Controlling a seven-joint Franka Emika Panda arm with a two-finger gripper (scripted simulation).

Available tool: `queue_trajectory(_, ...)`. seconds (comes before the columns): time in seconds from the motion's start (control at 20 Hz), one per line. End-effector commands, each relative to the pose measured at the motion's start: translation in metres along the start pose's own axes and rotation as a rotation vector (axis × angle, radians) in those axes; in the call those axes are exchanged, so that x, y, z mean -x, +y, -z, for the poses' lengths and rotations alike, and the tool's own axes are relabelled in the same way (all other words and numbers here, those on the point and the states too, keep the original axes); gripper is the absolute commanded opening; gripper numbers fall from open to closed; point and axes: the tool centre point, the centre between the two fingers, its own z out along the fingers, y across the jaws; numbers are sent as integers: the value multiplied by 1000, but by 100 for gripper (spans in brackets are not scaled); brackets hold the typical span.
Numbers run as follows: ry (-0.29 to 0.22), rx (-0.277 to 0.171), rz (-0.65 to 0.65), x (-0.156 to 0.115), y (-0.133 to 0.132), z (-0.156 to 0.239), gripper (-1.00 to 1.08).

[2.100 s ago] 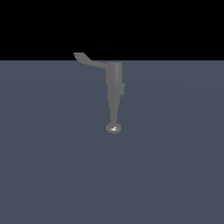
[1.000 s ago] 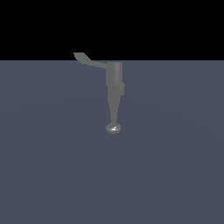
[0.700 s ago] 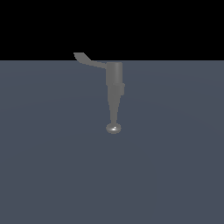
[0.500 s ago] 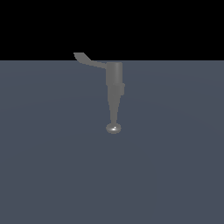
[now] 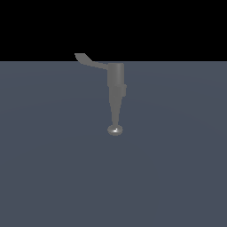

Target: Turn on the faucet by rotating a designated handle.

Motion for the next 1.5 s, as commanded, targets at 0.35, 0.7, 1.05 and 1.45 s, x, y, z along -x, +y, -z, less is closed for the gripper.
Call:
queue_trajectory(0.35, 1, -10, -214, -36, -34, -17, -100)
queue_trajectory(0.7, 0, -17, -372, -60, -60, -34, -100)
queue_trajectory(1.05, -2, -24, -530, -83, -86, -54, -100)
queue_trajectory(1.45, -5, -30, -712, -106, -117, -81, -100)
